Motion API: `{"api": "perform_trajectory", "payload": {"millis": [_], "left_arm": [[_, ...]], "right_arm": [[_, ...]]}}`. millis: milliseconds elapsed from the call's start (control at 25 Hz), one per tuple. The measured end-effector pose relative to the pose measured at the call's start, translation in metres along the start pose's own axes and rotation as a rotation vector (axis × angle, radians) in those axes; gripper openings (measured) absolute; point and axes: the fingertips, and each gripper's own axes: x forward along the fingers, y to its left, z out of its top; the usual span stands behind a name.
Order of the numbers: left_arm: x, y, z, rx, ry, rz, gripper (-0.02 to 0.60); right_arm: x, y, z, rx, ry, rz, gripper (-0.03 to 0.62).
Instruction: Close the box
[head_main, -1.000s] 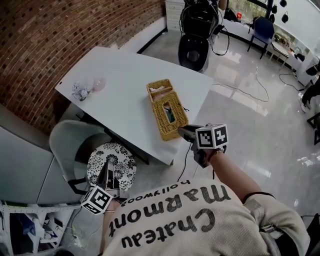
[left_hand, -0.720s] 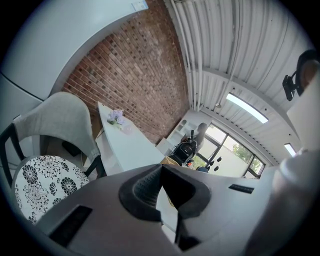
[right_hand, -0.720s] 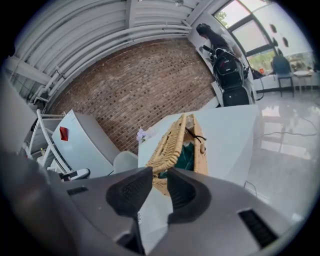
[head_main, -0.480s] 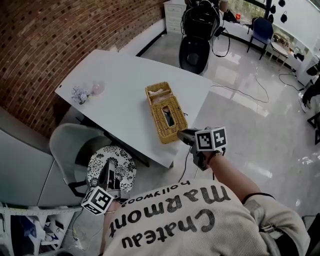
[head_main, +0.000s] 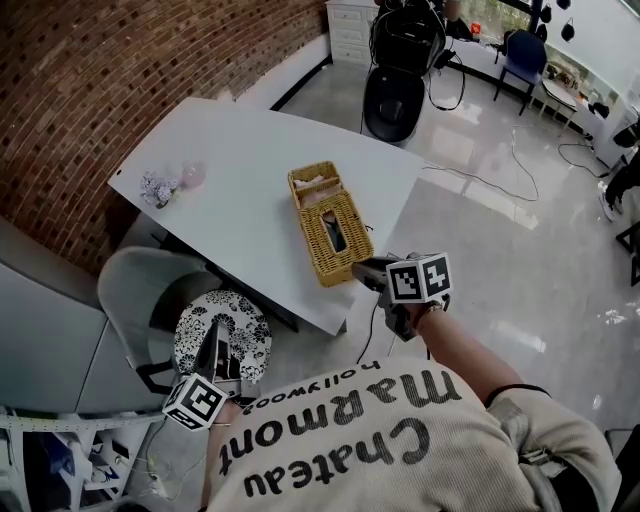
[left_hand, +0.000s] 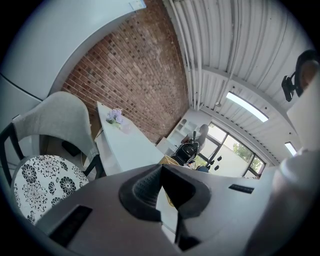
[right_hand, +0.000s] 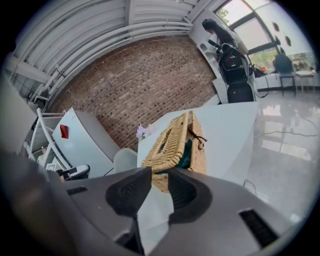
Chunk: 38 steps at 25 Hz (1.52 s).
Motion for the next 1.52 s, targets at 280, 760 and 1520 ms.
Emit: {"api": "perform_trajectory", "payload": {"millis": [280,760,1520], "left_arm": [[0.004,-0.001,-0.006,0.000,0.013,-0.007,0.002],[0.005,-0.005,-0.001,0.012,0.027,-0.026,0.002],[-0.005,-0.005,0.002,0.015,0.032,-0.051,0.002]], "right_arm": [[0.003,-0.003,-0.004,0.041,0.004,0.006,0.107],[0.001,-0.005,-0.006,0.105,-0.016,-0.025,0.104],[-0.001,-0.005,-0.013,0.301,-0.068,-0.075,0.063]]}}
